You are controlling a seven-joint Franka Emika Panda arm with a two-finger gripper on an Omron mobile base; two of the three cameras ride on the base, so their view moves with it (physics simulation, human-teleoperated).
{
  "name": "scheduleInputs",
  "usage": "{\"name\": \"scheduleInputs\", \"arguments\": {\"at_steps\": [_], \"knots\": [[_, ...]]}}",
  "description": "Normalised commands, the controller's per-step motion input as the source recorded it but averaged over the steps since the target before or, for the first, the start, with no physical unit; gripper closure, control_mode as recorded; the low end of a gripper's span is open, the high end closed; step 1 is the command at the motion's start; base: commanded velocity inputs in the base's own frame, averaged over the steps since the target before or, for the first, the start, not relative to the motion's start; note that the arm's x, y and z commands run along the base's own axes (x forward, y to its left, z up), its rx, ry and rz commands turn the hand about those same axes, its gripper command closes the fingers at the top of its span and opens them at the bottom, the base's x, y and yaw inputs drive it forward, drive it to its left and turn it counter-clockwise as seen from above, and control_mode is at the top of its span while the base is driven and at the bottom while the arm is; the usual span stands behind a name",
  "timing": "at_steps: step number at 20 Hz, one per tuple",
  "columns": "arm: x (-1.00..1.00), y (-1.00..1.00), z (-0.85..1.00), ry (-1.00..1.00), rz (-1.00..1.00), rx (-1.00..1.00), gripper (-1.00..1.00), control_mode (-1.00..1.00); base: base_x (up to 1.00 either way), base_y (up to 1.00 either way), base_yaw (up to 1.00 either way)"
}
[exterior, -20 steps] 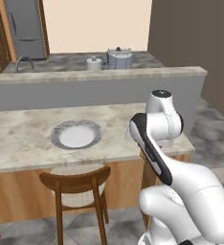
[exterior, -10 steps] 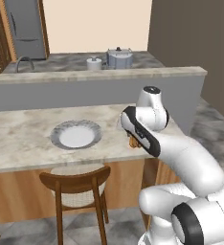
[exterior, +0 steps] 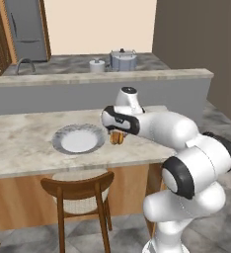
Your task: Move the hot dog bun to the plate on the dining table and place the condiment next to that plate. Then navigate to the fridge and take the sausage and place it on the plate as well.
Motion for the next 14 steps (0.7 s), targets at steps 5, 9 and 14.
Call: {"name": "scheduleInputs", "arguments": {"at_steps": [5, 9, 14], "knots": [[0.73, 0.54, -0.21, 0.08, 0.00, 0.00, 1.00, -1.00, 0.00, 0.00, 0.00], [0.68, 0.55, -0.30, 0.05, 0.00, 0.00, 1.00, -1.00, 0.00, 0.00, 0.00], [0.58, 0.31, -0.46, 0.06, 0.00, 0.00, 1.00, -1.00, 0.00, 0.00, 0.00]]}}
